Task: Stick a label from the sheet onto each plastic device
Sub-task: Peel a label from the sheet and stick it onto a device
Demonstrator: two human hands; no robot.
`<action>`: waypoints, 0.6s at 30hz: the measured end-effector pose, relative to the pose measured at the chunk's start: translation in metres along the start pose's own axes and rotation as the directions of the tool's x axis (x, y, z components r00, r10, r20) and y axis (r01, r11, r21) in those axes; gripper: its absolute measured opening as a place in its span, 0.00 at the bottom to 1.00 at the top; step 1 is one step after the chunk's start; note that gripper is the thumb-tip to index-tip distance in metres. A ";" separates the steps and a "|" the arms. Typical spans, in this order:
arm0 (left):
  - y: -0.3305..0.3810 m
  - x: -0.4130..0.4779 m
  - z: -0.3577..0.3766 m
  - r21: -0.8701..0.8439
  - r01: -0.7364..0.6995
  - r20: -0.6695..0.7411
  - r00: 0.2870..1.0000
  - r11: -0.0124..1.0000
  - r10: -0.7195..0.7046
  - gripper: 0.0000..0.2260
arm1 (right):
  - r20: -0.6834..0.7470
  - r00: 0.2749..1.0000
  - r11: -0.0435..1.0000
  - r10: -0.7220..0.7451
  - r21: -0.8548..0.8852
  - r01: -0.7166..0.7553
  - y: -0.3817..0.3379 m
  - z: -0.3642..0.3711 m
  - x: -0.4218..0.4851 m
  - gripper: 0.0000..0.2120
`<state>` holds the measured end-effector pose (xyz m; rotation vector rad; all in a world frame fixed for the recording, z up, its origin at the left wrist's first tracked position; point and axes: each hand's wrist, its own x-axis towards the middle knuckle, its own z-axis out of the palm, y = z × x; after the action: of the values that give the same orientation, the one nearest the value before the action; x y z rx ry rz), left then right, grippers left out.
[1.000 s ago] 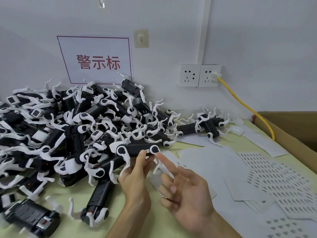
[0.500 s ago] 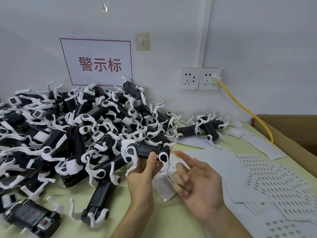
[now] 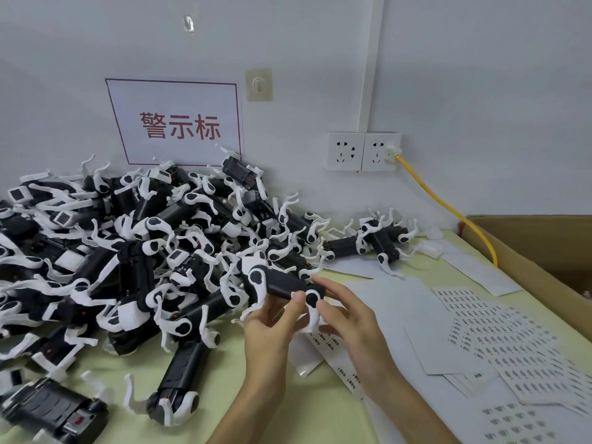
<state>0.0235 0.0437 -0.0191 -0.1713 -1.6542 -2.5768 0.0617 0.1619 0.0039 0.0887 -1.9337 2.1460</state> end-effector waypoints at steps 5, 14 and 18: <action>-0.003 0.001 -0.004 0.064 -0.042 -0.012 0.999 0.997 0.043 0.10 | 0.006 0.999 0.996 -0.032 -0.087 0.032 0.004 -0.001 -0.001 0.18; -0.006 0.004 -0.007 0.225 -0.106 0.101 0.991 0.969 0.085 0.11 | -0.076 0.997 0.990 -0.006 -0.140 -0.005 0.009 -0.007 0.007 0.09; -0.014 0.005 -0.008 0.517 -0.176 0.267 0.963 0.838 0.038 0.16 | -0.237 0.922 0.949 0.307 0.149 -0.278 0.001 -0.027 0.016 0.12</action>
<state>0.0169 0.0422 -0.0340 -0.5453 -2.3043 -1.9671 0.0490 0.1905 0.0036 -0.4673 -1.7666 2.3127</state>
